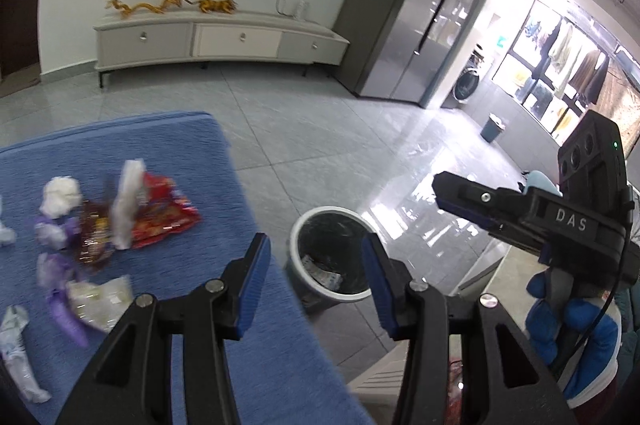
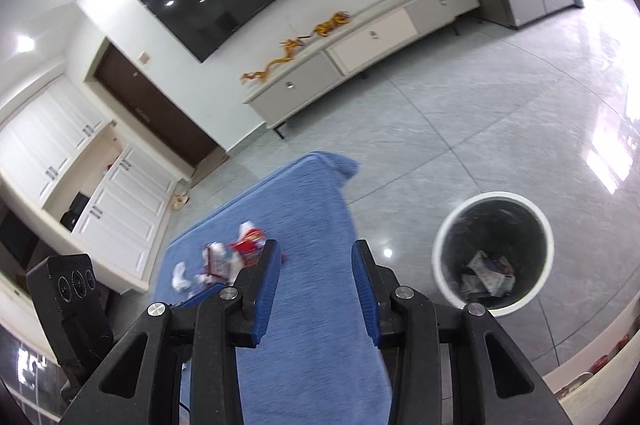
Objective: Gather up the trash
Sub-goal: 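Move both tools back over the remaining trash on the towel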
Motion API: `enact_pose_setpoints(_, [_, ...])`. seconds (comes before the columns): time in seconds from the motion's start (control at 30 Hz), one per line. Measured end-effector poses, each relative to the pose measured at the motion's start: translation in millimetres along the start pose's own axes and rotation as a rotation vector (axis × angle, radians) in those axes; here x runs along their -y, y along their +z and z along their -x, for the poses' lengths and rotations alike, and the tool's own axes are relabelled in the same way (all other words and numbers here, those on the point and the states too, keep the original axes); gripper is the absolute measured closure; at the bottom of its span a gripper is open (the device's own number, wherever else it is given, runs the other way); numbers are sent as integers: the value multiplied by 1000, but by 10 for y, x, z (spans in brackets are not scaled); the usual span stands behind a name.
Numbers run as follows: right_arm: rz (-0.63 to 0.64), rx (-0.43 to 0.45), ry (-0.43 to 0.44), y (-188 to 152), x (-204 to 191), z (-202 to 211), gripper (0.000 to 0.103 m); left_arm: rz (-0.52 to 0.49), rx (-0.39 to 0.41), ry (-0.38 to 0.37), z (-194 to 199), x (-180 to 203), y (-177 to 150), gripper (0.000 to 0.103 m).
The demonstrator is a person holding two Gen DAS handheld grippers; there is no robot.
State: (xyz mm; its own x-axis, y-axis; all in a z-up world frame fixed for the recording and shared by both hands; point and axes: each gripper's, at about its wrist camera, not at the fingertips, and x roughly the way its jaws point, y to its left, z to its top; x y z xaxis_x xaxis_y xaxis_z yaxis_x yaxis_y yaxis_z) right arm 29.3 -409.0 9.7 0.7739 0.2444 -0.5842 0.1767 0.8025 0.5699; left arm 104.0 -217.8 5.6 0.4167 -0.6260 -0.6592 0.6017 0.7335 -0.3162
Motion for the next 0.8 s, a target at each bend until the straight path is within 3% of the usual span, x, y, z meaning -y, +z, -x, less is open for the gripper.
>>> enact_pose_setpoints(0.13, [37,-12,42,-123,-311,-60,67,38,53,62,446,-499,-213,49])
enact_pose_setpoints(0.3, [90,-39,81,-287,-648,-180,66,75,116,183,960,-1126,-516,48])
enact_pose_setpoints(0.47, [140,-99,113,-484,-936,-450,65,137,127,289,1285,-1788,-888,47])
enact_pose_setpoints(0.8, [177,-274,139,-909,-1152,-1290,61,236,42,408,1211,-2478,-1318,45])
